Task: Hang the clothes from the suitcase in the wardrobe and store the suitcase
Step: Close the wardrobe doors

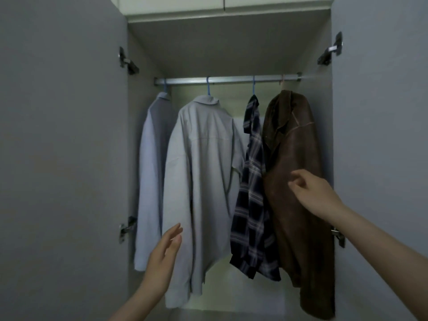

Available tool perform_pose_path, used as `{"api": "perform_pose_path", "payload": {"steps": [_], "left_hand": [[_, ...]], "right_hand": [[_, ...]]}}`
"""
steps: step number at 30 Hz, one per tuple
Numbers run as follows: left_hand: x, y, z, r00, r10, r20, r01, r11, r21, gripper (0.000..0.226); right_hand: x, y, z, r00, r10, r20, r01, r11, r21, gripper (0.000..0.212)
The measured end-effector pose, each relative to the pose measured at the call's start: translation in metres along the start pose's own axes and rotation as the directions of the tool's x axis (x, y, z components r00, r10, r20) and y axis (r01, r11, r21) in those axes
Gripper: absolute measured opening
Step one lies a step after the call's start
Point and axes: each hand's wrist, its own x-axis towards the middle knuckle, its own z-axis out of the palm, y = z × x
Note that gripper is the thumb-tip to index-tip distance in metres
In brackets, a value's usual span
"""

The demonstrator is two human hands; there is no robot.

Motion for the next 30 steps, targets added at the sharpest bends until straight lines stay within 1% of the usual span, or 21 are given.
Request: {"api": "perform_pose_path", "payload": {"steps": [1, 3, 4, 8, 10, 13, 15, 17, 18, 19, 21, 22, 24, 26, 28, 30], "left_hand": [[-0.007, 0.000, -0.019, 1.000, -0.006, -0.001, 0.006, 1.000, 0.009, 0.074], [-0.017, -0.001, -0.041, 1.000, 0.014, -0.025, -0.013, 0.999, 0.035, 0.049], [-0.023, -0.002, -0.055, 0.999, 0.022, -0.041, -0.020, 0.998, 0.056, 0.043], [-0.043, -0.010, -0.103, 0.997, 0.043, -0.069, -0.031, 0.984, 0.175, 0.057], [-0.051, -0.011, -0.118, 0.993, 0.062, -0.096, -0.042, 0.979, 0.199, 0.057], [-0.064, -0.004, -0.132, 0.989, 0.079, -0.127, -0.049, 0.973, 0.224, 0.067], [-0.072, 0.005, -0.137, 0.986, 0.095, -0.139, -0.059, 0.968, 0.242, 0.062], [-0.078, 0.015, -0.143, 0.979, 0.132, -0.156, -0.081, 0.951, 0.298, 0.054], [-0.080, 0.018, -0.146, 0.975, 0.156, -0.156, -0.091, 0.928, 0.360, 0.054], [-0.082, 0.021, -0.149, 0.972, 0.186, -0.143, -0.101, 0.882, 0.460, 0.056], [-0.084, 0.024, -0.156, 0.959, 0.247, -0.137, -0.093, 0.735, 0.671, 0.064], [-0.086, 0.028, -0.157, 0.952, 0.270, -0.144, -0.080, 0.675, 0.734, 0.070], [-0.088, 0.032, -0.160, 0.945, 0.283, -0.167, -0.043, 0.611, 0.790, 0.082], [-0.090, 0.036, -0.162, 0.940, 0.277, -0.200, 0.003, 0.578, 0.816, 0.088], [-0.094, 0.042, -0.166, 0.924, 0.298, -0.241, 0.042, 0.545, 0.838, 0.085], [-0.100, 0.048, -0.171, 0.887, 0.351, -0.301, 0.086, 0.513, 0.854, 0.080]], "right_hand": [[-0.010, -0.010, 0.005, 1.000, 0.007, 0.005, -0.007, 1.000, -0.014, 0.043], [-0.027, -0.018, 0.007, 0.999, 0.028, 0.015, -0.028, 0.999, -0.024, 0.045], [-0.036, -0.025, 0.008, 0.999, 0.039, 0.024, -0.038, 0.999, -0.026, 0.046], [-0.067, -0.036, 0.009, 0.995, 0.091, -0.029, -0.092, 0.994, -0.063, 0.048], [-0.080, -0.039, 0.004, 0.992, 0.119, -0.036, -0.122, 0.989, -0.084, 0.050], [-0.096, -0.046, -0.009, 0.987, 0.159, -0.035, -0.161, 0.984, -0.081, 0.049], [-0.102, -0.051, -0.020, 0.986, 0.147, -0.075, -0.153, 0.985, -0.080, 0.045], [-0.107, -0.057, -0.031, 0.985, 0.126, -0.114, -0.135, 0.988, -0.077, 0.040], [-0.109, -0.059, -0.035, 0.985, 0.119, -0.124, -0.129, 0.989, -0.078, 0.039], [-0.114, -0.061, -0.040, 0.984, 0.119, -0.135, -0.130, 0.988, -0.079, 0.039], [-0.121, -0.062, -0.043, 0.983, 0.104, -0.153, -0.118, 0.989, -0.085, 0.040], [-0.126, -0.062, -0.047, 0.981, 0.099, -0.165, -0.115, 0.989, -0.088, 0.040], [-0.132, -0.059, -0.052, 0.979, 0.097, -0.181, -0.116, 0.988, -0.102, 0.041], [-0.136, -0.050, -0.059, 0.977, 0.102, -0.186, -0.127, 0.984, -0.125, 0.045], [-0.139, -0.039, -0.066, 0.974, 0.134, -0.181, -0.162, 0.975, -0.149, 0.054], [-0.143, -0.031, -0.074, 0.970, 0.156, -0.186, -0.188, 0.967, -0.169, 0.059]]}}
